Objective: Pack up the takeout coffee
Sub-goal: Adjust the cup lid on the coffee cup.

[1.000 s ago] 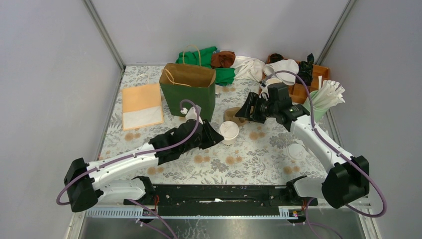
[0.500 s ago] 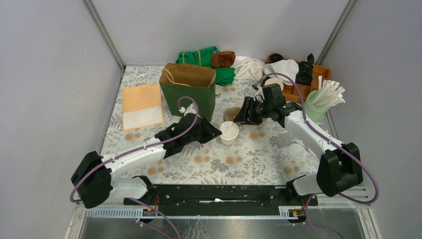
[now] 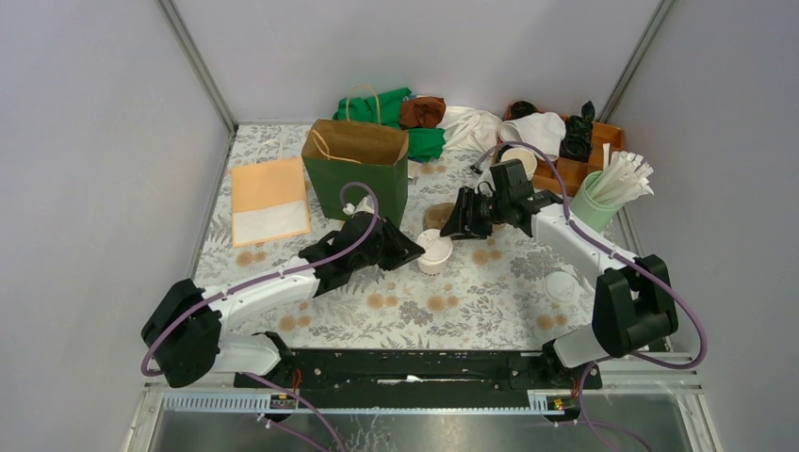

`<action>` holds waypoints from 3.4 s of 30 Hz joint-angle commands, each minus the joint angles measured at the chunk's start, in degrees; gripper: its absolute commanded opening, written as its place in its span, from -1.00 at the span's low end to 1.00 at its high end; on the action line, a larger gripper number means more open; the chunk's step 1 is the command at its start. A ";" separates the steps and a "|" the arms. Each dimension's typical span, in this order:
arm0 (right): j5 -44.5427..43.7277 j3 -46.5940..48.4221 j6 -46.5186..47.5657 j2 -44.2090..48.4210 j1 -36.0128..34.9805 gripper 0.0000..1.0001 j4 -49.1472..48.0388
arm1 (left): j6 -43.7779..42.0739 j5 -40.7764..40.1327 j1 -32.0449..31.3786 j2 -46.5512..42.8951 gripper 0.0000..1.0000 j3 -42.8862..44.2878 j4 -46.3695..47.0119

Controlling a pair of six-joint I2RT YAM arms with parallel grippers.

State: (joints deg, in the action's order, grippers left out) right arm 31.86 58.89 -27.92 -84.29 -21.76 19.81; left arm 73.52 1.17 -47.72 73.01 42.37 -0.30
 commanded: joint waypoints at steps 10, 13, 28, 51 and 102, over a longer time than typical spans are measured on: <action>1.72 4.32 2.49 -2.00 -1.44 -0.14 -0.76 | 3.57 -0.70 0.18 -1.82 -0.38 -0.40 -1.35; 1.31 4.73 2.91 -1.97 -1.66 -0.15 -0.35 | 3.54 -0.61 0.33 -1.39 -0.35 -0.28 -0.69; 0.44 4.59 3.99 -2.46 -2.32 -0.15 0.92 | 3.24 1.14 1.04 3.09 -0.35 2.59 0.11; -0.48 5.10 4.28 -3.50 -2.50 -0.20 2.24 | 1.28 2.33 1.67 4.59 -0.32 7.37 -2.82; -0.98 4.60 4.19 -4.55 -3.19 -0.24 2.68 | 2.86 3.66 1.67 5.95 -0.26 6.67 -4.87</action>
State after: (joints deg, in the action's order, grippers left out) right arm 30.79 62.24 -24.34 -87.79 -23.70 20.88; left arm 75.72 4.69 -46.28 77.76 47.53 -6.46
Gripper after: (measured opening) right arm 0.385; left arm 0.370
